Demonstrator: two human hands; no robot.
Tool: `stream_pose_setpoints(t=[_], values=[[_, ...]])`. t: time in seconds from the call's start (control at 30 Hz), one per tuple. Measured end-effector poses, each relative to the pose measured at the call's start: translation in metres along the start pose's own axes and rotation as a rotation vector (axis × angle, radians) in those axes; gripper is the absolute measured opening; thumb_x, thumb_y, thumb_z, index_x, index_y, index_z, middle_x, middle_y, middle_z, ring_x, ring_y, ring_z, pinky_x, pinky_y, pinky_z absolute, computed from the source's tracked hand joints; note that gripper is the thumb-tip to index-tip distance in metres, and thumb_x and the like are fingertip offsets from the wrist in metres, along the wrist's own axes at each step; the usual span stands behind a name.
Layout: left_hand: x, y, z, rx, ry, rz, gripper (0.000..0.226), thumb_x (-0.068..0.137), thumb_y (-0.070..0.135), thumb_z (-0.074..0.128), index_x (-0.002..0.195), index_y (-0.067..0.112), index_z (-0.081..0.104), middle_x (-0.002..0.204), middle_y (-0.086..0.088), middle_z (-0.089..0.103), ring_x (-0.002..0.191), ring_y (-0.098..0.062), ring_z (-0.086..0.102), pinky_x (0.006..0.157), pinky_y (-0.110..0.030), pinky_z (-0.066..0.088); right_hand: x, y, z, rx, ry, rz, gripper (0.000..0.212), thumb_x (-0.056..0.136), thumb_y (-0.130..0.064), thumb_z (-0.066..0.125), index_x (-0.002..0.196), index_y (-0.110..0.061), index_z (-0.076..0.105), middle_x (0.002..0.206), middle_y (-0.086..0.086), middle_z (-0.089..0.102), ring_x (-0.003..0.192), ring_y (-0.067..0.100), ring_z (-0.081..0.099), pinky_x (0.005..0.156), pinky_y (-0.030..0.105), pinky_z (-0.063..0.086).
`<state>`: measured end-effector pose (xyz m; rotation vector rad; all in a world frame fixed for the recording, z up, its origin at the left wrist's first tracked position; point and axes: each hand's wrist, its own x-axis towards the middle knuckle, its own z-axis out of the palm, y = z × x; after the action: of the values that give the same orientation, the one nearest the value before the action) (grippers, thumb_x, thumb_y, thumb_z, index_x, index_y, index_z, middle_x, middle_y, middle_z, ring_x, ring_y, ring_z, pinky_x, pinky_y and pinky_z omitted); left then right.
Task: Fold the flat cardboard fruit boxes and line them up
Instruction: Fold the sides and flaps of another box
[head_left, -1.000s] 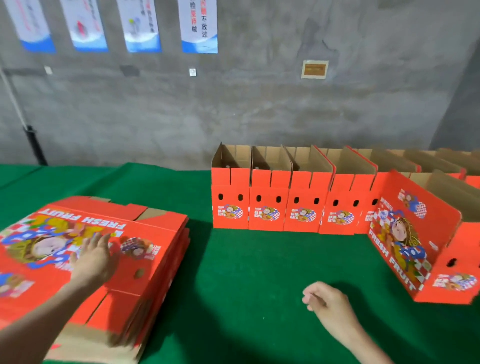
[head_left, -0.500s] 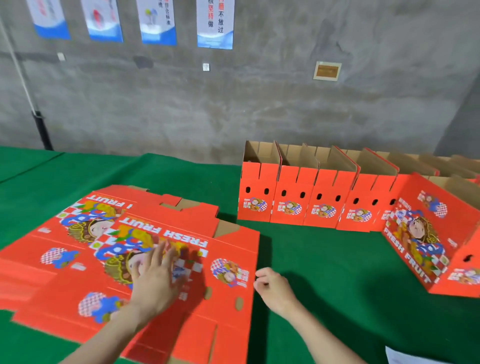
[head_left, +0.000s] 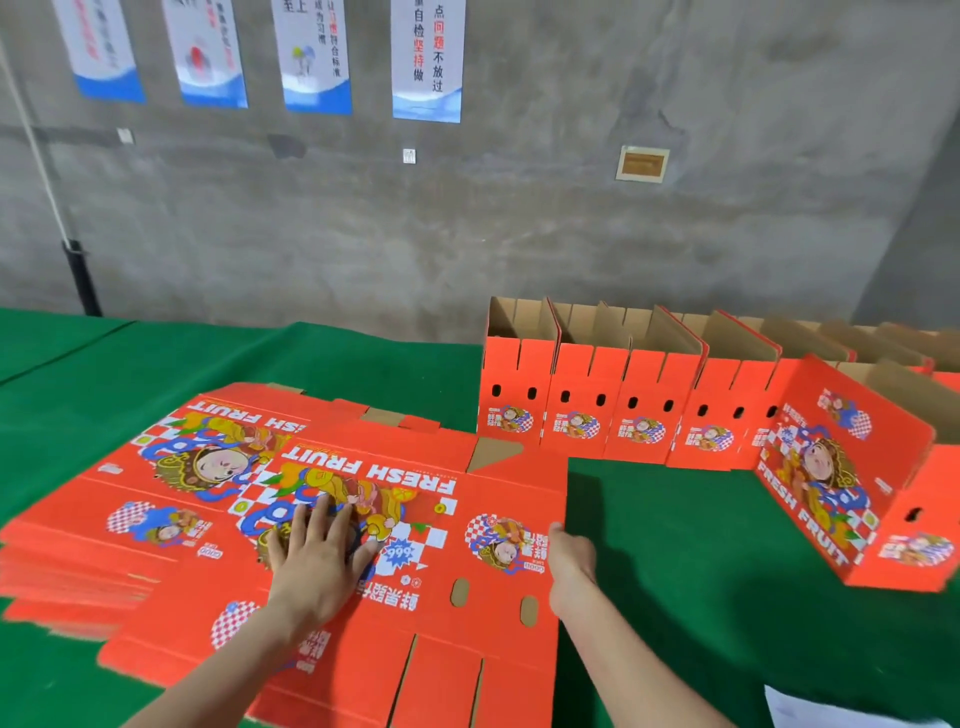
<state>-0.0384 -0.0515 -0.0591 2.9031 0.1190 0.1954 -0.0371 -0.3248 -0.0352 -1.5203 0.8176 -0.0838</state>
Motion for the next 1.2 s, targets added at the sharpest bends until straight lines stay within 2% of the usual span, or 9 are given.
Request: stream_pose_setpoints(t=[0.2,0.3,0.33,0.37,0.47,0.63,0.77,1.07,1.2], values=[[0.029,0.008,-0.066,-0.325,0.429,-0.103,0.063,0.085,0.043,0.065,0.129,0.002,0.045,0.136,-0.024,0.042,0.126,-0.041,0.040,0.099,-0.056,0.033,0.003,-0.040,-0.054,0.159,0.138,-0.367,0.030,0.098,-0.020,0.049,0.081,0.004,0.056,0.078,0.014,0.052,0.076,0.025,0.045,0.071,0.036,0.039],[0.044,0.011,-0.113,-0.796,0.362,-0.078,0.038,0.083,0.028,0.072,0.107,0.005,0.053,0.095,-0.018,0.060,0.079,-0.024,0.064,0.069,-0.035,0.052,0.002,-0.050,-0.091,0.245,0.155,-0.510,0.037,0.097,-0.015,0.051,0.093,0.022,0.049,0.094,0.037,0.058,0.114,0.024,0.026,0.077,0.046,0.043],[0.045,0.016,-0.126,-0.985,0.295,-0.053,0.024,0.085,0.024,0.070,0.099,0.010,0.058,0.086,-0.014,0.059,0.061,-0.015,0.062,0.055,-0.027,0.050,0.002,-0.051,-0.102,0.246,0.162,-0.542,0.038,0.097,-0.014,0.051,0.097,0.023,0.048,0.105,0.041,0.053,0.090,0.049,0.053,0.080,0.048,0.043],[0.046,0.019,-0.136,-1.126,0.232,-0.031,0.013,0.087,0.020,0.068,0.093,0.011,0.061,0.082,-0.013,0.059,0.053,-0.015,0.057,0.049,-0.023,0.045,0.003,-0.050,-0.114,0.239,0.168,-0.566,0.037,0.098,-0.014,0.050,0.098,0.023,0.048,0.107,0.042,0.051,0.077,0.038,0.050,0.080,0.046,0.043],[0.034,0.036,-0.147,-1.452,0.048,0.087,0.009,0.091,0.003,0.056,0.089,0.009,0.063,0.077,-0.007,0.069,0.060,-0.018,0.062,0.056,-0.024,0.051,0.004,-0.050,-0.144,0.187,0.141,-0.615,0.036,0.099,-0.018,0.048,0.098,0.018,0.052,0.085,0.027,0.054,0.076,0.035,0.047,0.074,0.036,0.038],[-0.002,0.075,-0.140,-1.616,0.081,0.262,0.022,0.089,-0.002,0.051,0.088,0.018,0.059,0.077,0.001,0.071,0.062,-0.009,0.065,0.059,-0.021,0.055,-0.019,-0.073,-0.169,-0.138,0.404,-0.876,0.040,0.090,-0.004,0.059,0.128,-0.001,0.049,0.129,0.014,0.050,0.125,0.026,0.043,0.109,0.043,0.032],[-0.027,0.098,-0.131,-1.590,0.106,0.392,0.017,0.078,0.008,0.061,0.084,0.024,0.064,0.078,0.003,0.071,0.065,-0.007,0.065,0.059,-0.018,0.054,-0.053,-0.100,-0.166,-0.276,0.314,-1.250,0.035,0.086,-0.004,0.064,0.120,-0.006,0.057,0.110,0.005,0.057,0.088,0.021,0.057,0.083,0.034,0.046],[-0.047,0.104,-0.114,-1.603,0.139,0.384,0.014,0.075,0.016,0.064,0.084,0.027,0.063,0.082,0.001,0.072,0.066,-0.011,0.068,0.060,-0.024,0.057,-0.064,-0.114,-0.184,-0.504,-0.208,-0.818,0.020,0.088,-0.031,0.065,0.094,-0.012,0.062,0.073,0.002,0.067,0.041,0.010,0.060,0.039,0.017,0.039],[-0.048,0.104,-0.107,-1.615,0.024,0.345,0.021,0.074,0.011,0.063,0.088,0.027,0.064,0.084,-0.001,0.071,0.068,-0.011,0.066,0.060,-0.024,0.056,-0.069,-0.110,-0.192,-0.577,-0.441,-0.695,0.026,0.098,-0.033,0.050,0.122,-0.025,0.049,0.111,-0.004,0.063,0.056,0.020,0.070,0.040,0.021,0.046]])
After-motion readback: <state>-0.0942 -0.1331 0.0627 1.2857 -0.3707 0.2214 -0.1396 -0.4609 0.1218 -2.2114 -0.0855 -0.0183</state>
